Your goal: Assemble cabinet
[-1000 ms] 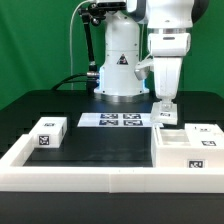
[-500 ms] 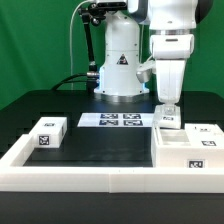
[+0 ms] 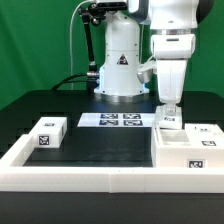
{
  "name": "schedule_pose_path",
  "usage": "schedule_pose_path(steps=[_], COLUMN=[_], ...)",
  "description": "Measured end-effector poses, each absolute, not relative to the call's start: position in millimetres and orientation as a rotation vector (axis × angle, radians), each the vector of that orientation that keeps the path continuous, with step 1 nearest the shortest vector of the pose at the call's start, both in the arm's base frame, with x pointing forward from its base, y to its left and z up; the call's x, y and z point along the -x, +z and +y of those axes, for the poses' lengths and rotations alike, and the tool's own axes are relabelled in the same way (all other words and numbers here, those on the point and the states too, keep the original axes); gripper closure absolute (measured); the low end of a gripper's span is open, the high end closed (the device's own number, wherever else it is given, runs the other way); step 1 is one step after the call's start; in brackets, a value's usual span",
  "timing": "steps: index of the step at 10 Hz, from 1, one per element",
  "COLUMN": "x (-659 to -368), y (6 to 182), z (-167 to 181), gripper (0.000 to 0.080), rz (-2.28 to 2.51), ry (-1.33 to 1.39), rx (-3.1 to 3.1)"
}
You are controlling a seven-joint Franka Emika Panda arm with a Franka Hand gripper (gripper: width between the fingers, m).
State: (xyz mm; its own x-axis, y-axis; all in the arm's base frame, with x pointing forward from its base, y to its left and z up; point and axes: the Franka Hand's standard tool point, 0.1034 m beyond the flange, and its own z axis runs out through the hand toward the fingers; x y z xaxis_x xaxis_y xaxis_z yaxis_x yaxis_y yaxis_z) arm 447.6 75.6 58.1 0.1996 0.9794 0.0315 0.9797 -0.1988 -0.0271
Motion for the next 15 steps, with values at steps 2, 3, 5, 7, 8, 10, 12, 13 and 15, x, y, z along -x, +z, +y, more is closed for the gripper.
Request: schedule_pose_path(steps=[2,3,5,7,8,10,12,13,15], x=[-448.7,-450.7,-456.8,-460.8,-460.8,-460.3,-460.3,-461.4,-463.5], y=[57.4,57.1,56.8,56.5,56.6,56.6,56.5,56.0,55.9], z=[75.4,75.9,77.2,77.6,76.8,76.9,76.9,75.9,73.3], gripper=[0.0729,0.0729,0.0729,0.0729,0.0729,0.0729,0.0729,0.0729,0.0729], rz=[-1.96,-1.959,-1.958,-1.959,-1.96,-1.961,-1.962,-2.01,-2.05], ry=[-0.012,-0.015,-0.026,-0.035,-0.035,-0.036,-0.035,-0.035,-0.039], rx=[2.402,2.402,2.403,2.404,2.404,2.403,2.403,2.363,2.33])
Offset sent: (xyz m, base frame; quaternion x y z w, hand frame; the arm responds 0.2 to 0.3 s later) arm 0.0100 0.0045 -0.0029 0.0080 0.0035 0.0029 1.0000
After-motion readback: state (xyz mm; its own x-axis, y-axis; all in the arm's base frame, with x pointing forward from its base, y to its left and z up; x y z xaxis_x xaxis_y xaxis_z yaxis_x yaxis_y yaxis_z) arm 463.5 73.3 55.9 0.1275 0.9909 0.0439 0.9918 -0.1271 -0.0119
